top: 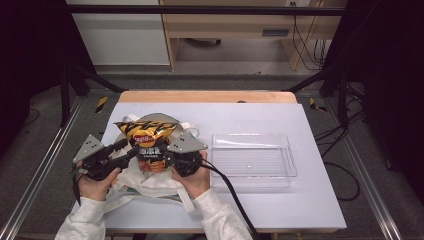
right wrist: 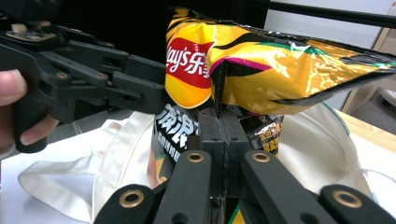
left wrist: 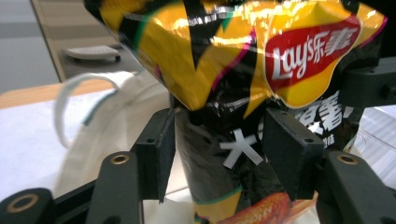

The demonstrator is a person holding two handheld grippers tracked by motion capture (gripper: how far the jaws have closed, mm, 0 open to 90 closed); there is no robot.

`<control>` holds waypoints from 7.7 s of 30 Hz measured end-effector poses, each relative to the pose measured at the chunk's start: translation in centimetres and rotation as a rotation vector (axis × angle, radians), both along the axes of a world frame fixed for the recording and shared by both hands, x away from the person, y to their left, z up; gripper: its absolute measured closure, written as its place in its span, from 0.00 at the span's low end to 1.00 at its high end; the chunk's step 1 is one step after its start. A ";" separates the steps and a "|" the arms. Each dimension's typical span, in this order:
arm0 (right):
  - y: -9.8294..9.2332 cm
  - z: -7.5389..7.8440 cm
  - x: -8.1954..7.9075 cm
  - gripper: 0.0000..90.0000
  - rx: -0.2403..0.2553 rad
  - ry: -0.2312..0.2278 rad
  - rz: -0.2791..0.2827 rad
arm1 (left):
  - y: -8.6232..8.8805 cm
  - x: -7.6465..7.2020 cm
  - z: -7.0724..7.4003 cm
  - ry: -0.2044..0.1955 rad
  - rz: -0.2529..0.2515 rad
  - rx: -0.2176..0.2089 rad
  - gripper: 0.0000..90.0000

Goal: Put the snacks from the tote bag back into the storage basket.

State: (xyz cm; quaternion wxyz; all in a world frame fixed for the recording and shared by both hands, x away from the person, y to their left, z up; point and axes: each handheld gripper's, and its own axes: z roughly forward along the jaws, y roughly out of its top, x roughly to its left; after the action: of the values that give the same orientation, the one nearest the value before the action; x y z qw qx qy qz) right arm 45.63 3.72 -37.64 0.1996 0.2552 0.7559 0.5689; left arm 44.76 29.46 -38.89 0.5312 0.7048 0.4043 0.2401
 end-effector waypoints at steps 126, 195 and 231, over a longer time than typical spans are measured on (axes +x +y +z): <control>-4.2 9.2 -0.8 0.97 0.082 -0.055 -0.157 | -2.5 -4.2 9.1 -0.225 0.041 -0.119 1.00; -21.9 11.2 -2.4 0.96 0.126 -0.082 -0.376 | -20.2 -0.5 11.8 -0.222 -0.153 -0.092 1.00; -24.5 5.6 0.4 0.96 0.088 0.045 -0.427 | -23.4 3.0 6.0 -0.113 -0.142 -0.038 1.00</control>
State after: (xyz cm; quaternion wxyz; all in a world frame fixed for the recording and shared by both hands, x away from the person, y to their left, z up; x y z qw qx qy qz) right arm 46.03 -20.79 -32.04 0.2874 0.4307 0.6634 0.5402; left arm 47.78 6.05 -32.91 0.5820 0.7068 0.3273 0.2337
